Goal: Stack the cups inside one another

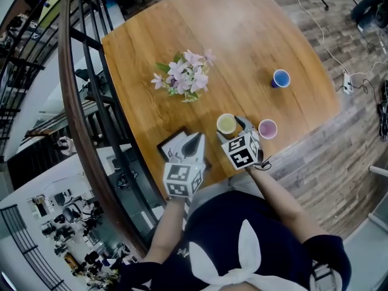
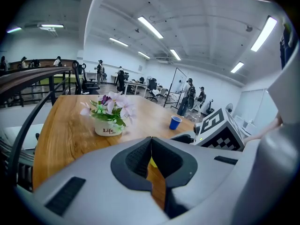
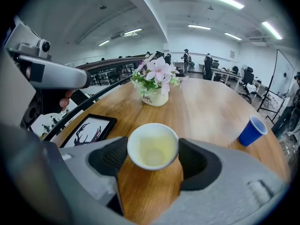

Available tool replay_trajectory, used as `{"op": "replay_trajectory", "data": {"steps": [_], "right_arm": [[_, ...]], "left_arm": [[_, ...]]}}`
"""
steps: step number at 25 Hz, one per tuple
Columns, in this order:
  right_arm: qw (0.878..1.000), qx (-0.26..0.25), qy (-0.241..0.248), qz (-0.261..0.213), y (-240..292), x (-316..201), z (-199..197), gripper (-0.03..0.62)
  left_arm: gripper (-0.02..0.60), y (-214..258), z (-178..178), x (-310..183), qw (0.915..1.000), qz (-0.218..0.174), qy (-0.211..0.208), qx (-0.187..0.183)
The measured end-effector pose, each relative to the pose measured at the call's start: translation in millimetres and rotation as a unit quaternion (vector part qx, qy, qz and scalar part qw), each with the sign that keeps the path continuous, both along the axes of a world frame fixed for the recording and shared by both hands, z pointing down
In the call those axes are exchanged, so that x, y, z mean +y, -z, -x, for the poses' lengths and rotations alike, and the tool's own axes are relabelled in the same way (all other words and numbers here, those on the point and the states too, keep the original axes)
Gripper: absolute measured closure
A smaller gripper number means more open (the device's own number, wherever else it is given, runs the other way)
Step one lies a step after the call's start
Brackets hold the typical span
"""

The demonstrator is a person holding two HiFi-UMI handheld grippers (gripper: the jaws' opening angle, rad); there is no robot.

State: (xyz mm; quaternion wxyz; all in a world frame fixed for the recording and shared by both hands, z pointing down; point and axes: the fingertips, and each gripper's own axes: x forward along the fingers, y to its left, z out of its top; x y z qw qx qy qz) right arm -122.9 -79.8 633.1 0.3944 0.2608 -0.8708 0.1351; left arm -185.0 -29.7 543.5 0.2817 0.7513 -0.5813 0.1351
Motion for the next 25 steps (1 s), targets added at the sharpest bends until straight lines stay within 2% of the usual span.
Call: {"op": "replay_trajectory", "data": {"steps": [7,16,25], "right_arm": [[1.0,-0.015,-0.005,-0.001,11.2,-0.1,0.6,0.258],[0.997,-0.075,-0.002,-0.028,82.3,-7.8,0.7,0.258],[0.993,-0.1,0.024,-0.061,141.3,2.0,-9.7,0.258]], "left_arm": [[0.565,-0.7,-2.2,0.8,1.0,-0.001,-0.003,-0.002],[0.565,7.3,-7.2,1.8,0.9999,-0.009,-0.007,-0.005],[0.565,21.9,-10.0,5.2,0.9997,-0.023,0.0,0.006]]}}
